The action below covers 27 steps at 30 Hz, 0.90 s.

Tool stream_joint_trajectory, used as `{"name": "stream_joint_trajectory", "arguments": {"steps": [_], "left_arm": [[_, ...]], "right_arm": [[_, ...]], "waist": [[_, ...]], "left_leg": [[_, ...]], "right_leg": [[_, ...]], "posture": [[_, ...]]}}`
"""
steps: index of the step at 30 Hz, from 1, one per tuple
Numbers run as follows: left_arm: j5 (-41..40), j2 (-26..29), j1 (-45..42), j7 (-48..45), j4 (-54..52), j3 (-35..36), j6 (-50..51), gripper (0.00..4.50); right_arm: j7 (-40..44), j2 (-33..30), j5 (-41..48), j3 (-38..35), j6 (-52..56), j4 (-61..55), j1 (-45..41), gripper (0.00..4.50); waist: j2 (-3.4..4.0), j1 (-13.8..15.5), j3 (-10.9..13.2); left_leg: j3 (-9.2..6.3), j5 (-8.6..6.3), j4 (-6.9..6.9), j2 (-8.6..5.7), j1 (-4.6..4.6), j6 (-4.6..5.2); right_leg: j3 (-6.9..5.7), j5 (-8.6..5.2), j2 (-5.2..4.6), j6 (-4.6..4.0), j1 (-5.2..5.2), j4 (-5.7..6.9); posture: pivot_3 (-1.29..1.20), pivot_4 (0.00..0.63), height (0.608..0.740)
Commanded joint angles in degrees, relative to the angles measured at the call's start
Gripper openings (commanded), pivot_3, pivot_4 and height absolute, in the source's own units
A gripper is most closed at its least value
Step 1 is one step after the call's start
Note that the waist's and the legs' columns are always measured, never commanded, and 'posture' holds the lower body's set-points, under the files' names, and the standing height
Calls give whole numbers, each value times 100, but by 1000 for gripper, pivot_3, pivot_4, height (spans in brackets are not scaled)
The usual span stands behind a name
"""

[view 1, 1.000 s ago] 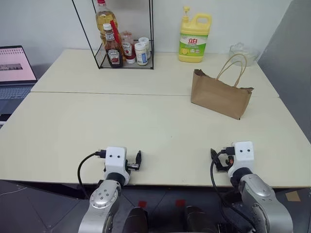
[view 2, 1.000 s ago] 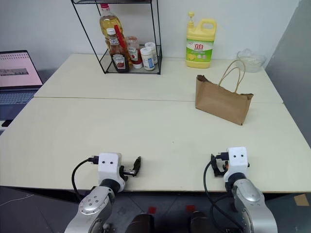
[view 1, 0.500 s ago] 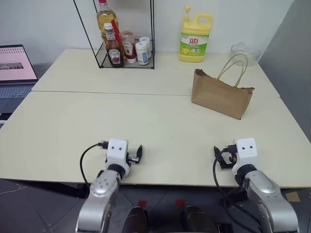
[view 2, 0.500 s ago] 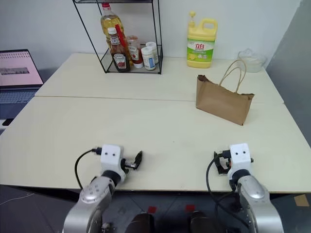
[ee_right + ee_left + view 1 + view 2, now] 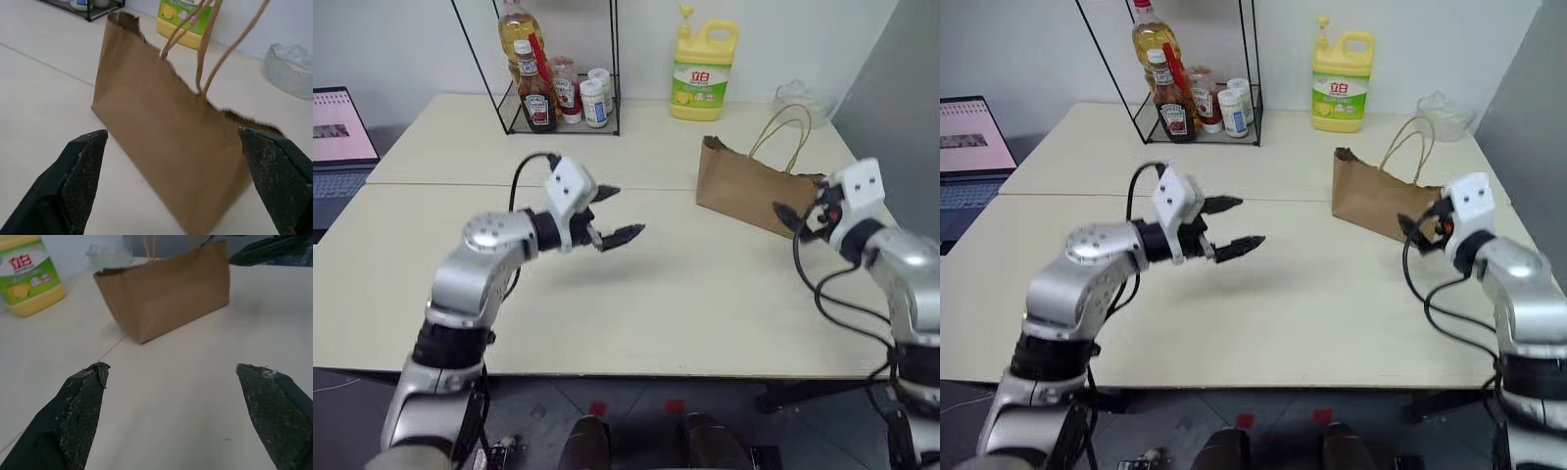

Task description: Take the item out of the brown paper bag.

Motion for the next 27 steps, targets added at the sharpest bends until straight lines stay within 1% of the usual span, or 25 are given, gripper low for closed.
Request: {"name": "stream_joint_trajectory", "arguments": {"steps": [1,6,10,17,18,20,25,27], "left_arm": [[-9,93,-441,-396,326,-48,-292,4449],[-64,180,-857,-836,556,-100,-369,4449],[-54,211,-1052,-1030,643,-122,-382,4449],[-5,199,-1069,-1001,571,-106,-380,4449],[8,204,-1068,-983,573,-101,-383,4500],[17,220,-1060,-968,561,-91,-383,4500],[-26,210,-1065,-944,523,-59,-322,4500],[-37,200,-1050,-937,506,-62,-313,4500]], "right_arm": [[245,-154,-165,136,-557,1086,-702,4500],[553,-238,-498,451,-1378,2713,-1764,4500],[703,-114,-616,541,-1811,4012,-2716,4500],[631,-11,-918,666,-2578,5358,-3543,4500],[640,-13,-965,702,-2683,5458,-3603,4119],[626,-27,-1087,789,-2885,5608,-3683,3608],[496,-38,-1277,839,-3233,5916,-3868,1769],[472,-48,-1348,856,-3342,5987,-3915,1138]], "waist": [[1,-1,0],[8,-16,8],[31,-46,27],[34,-63,31],[38,-64,35],[43,-65,39],[50,-85,45],[51,-91,45]], "left_leg": [[0,0,0,0,0,0],[1,1,3,0,-24,-1],[3,2,4,0,-30,-1],[2,4,2,0,-33,-6],[3,4,3,0,-33,-5],[3,4,3,0,-32,-5],[3,9,3,0,-32,-15],[3,10,3,0,-32,-16]], "right_leg": [[0,0,0,0,-1,-1],[-1,1,-1,-1,-25,3],[-1,1,-2,-2,-34,8],[-5,1,-5,-2,-34,8],[-5,1,-6,-2,-34,8],[-5,1,-6,-2,-34,9],[-5,1,-6,-2,-34,11],[-5,1,-6,-2,-35,12]], "posture": [[0,150,740],[0,150,740],[0,150,740],[0,150,740],[0,150,740],[0,150,740],[0,150,740],[0,150,740]]}}
